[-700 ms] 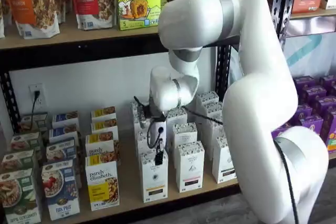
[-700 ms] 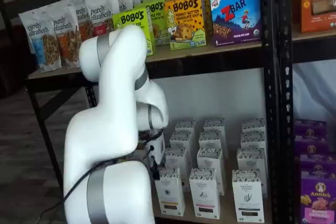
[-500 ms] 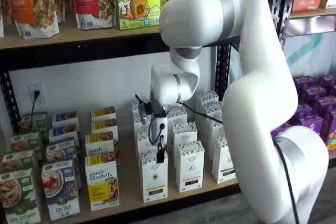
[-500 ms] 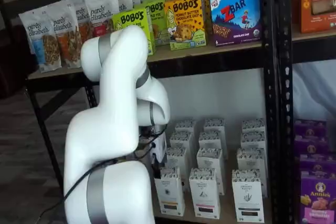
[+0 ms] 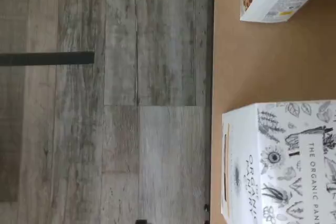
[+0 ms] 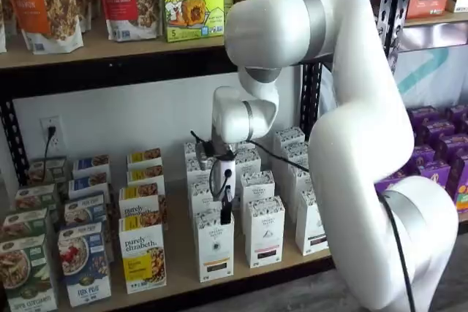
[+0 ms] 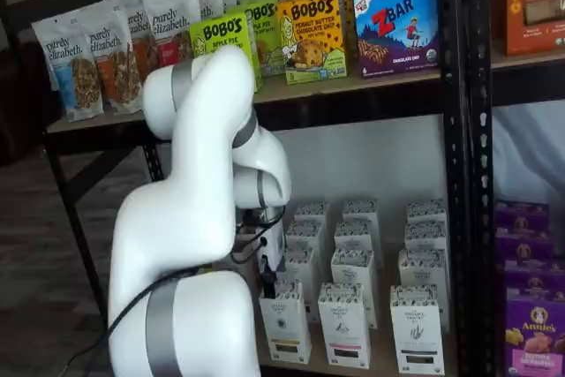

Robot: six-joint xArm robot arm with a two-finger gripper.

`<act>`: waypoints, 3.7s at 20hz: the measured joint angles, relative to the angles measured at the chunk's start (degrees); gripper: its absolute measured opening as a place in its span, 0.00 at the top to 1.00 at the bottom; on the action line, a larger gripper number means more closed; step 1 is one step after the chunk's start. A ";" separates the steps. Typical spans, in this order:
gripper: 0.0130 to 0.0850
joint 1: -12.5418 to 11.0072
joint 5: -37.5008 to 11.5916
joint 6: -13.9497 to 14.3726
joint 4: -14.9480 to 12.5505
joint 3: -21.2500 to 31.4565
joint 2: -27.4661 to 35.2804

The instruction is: Pick up the white box with a yellow strip in the middle, on the bottom shelf, the fourth box from the left

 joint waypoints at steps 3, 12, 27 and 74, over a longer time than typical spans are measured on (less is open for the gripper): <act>0.00 -0.31 0.65 -0.82 0.65 -1.76 1.40; 0.00 -1.26 0.27 -1.71 0.59 -6.51 5.84; 0.00 -1.72 0.66 -0.40 -1.44 -14.00 12.67; 0.28 -2.10 -0.72 3.05 -6.00 -20.49 20.33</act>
